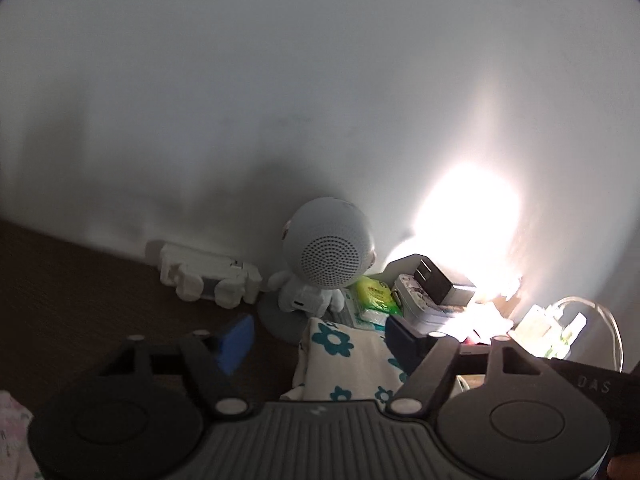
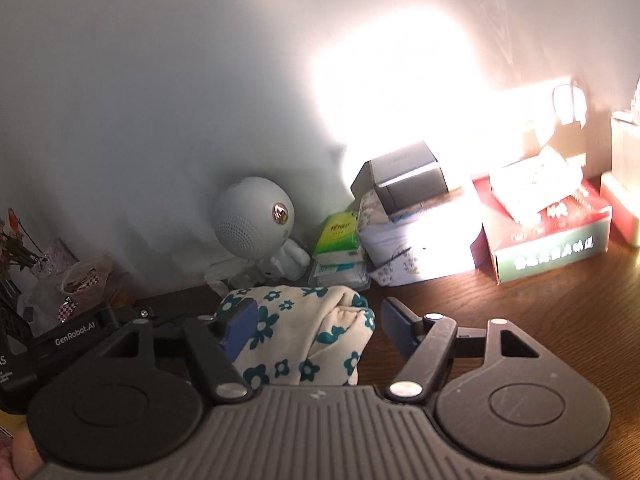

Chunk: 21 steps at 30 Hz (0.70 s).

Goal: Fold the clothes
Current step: 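Lower the bundle onto the table beside the white robot speaker with both grippers, then open both grippers and pull them back from the placed bundle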

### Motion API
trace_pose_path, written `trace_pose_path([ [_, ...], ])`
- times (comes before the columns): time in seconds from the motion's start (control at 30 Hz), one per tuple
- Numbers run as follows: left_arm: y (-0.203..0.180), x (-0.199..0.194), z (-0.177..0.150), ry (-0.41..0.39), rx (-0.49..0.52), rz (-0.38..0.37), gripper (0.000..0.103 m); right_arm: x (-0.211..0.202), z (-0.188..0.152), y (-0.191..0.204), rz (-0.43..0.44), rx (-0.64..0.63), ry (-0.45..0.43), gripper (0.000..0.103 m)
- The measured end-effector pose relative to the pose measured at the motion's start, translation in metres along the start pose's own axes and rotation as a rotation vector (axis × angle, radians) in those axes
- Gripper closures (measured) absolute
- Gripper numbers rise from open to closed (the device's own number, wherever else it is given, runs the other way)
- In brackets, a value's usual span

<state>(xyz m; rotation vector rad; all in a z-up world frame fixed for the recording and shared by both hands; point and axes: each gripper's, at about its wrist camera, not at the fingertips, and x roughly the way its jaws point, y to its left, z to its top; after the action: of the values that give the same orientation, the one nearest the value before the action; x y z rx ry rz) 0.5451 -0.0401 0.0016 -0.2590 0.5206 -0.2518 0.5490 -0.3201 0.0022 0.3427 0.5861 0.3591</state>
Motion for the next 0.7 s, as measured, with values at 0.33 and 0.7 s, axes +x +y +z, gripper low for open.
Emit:
trace_pose_path([
  [0.33, -0.014, 0.034, -0.028, 0.119, 0.041, 0.003, 0.088, 0.042, -0.03, 0.037, -0.092, -0.184, 0.034, 0.085],
  [0.7, -0.021, 0.025, -0.027, 0.104, 0.064, 0.016, 0.083, 0.049, -0.028, 0.036, -0.106, -0.219, 0.041, 0.084],
])
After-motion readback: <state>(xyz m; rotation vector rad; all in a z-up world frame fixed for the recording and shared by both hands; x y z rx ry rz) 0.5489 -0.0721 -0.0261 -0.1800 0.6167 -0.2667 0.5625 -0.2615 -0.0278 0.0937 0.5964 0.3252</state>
